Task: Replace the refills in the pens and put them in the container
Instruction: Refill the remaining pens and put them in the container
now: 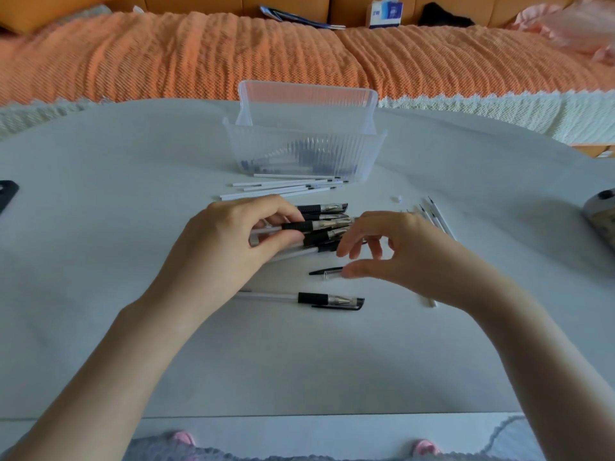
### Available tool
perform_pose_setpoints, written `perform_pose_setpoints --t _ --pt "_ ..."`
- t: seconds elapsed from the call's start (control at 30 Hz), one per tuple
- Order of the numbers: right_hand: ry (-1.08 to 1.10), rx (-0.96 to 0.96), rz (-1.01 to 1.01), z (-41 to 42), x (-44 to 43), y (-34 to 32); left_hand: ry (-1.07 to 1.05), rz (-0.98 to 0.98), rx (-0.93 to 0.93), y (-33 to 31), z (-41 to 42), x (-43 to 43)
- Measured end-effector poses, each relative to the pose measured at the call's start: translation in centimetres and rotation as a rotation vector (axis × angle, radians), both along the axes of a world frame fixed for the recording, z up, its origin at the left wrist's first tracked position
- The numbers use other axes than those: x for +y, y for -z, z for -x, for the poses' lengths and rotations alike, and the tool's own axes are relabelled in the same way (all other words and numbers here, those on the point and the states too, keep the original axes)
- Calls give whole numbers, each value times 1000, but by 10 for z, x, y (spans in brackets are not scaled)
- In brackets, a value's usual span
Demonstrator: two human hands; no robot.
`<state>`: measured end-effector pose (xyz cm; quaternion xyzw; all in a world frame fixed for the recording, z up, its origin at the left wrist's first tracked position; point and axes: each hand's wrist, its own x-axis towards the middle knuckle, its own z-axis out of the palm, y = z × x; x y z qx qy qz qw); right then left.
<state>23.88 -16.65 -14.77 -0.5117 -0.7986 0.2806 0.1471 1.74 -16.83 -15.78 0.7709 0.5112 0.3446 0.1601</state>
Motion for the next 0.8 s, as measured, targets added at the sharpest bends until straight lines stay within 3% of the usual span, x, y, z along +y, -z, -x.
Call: perform_pose_setpoints --t 0.17,0.4,0.8 --pt "-64 -110 -80 6 0 8 4 0 15 1 -1 0" --pt "39 166 -34 -7 2 -6 18 8 -5 -1 2 0" --pt "78 226 -40 -9 3 -6 16 13 -15 -1 2 -1"
